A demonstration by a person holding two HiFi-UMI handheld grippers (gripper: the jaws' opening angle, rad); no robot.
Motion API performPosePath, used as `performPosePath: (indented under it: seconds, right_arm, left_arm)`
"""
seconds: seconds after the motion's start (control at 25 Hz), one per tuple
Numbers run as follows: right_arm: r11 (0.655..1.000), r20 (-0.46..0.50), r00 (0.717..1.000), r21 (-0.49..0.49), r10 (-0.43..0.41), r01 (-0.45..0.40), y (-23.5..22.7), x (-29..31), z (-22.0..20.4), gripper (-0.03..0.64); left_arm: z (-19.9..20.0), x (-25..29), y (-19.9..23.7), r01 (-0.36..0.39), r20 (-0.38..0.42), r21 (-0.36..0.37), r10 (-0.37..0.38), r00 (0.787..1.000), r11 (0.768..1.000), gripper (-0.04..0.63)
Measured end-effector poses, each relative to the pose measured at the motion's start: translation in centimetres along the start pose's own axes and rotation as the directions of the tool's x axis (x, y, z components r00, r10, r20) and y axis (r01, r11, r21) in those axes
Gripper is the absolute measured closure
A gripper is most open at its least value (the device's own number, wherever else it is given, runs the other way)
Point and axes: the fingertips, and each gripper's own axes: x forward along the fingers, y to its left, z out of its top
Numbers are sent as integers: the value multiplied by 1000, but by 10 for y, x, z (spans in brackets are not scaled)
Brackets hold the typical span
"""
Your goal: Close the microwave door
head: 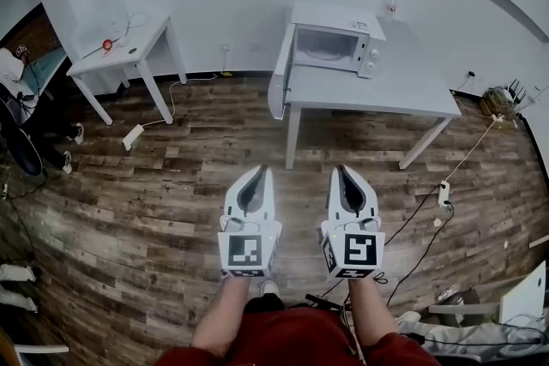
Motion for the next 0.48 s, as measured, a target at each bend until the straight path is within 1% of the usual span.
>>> performPosePath:
  seconds: [0.16, 0.48]
  right_arm:
    - [1000, -3, 1000, -9, -17, 17, 10, 19, 0, 588]
    - [999, -4, 999, -17, -52, 52, 18, 37, -4, 588]
  left_arm:
    - [-3, 13, 20, 16, 3, -13, -16, 1000, 1000, 568]
    - [-13, 21, 40, 43, 2, -27, -43, 999, 999, 568]
